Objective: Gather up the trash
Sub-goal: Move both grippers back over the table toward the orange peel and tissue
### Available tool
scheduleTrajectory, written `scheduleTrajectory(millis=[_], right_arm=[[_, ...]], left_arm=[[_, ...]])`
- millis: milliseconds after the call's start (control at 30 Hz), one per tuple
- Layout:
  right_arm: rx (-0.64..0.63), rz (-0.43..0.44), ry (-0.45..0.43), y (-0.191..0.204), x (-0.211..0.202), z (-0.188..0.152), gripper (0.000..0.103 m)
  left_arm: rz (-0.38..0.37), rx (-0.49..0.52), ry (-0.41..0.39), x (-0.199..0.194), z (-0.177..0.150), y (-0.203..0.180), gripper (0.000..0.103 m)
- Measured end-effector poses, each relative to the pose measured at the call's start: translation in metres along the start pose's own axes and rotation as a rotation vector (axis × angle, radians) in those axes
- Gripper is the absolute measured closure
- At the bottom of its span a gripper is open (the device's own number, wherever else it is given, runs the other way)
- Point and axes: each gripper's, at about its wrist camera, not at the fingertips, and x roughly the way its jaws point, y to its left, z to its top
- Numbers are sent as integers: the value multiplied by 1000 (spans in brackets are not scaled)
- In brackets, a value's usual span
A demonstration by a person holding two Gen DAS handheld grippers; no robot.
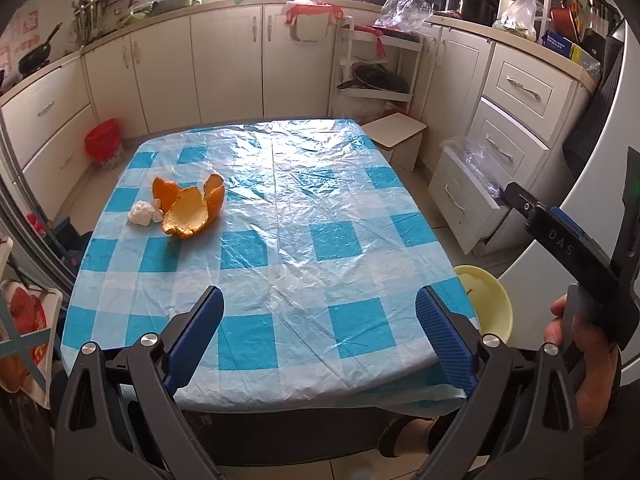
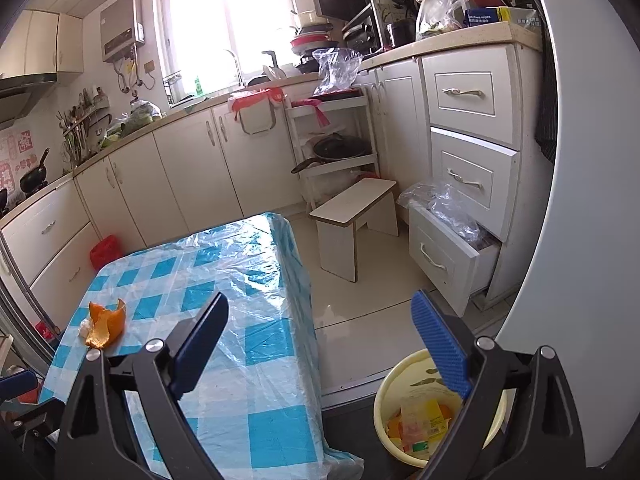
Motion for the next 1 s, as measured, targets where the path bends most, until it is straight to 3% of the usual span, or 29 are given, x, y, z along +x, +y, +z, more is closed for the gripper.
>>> scheduleTrajectory(millis=[667,1000], right_arm=[[-41,51,36,28,13,-5,14],[-76,150,91,67,30,-9,14]], left_arm=[[45,-86,4,5,-1,40,10],[130,-226,32,18,-14,112,10]])
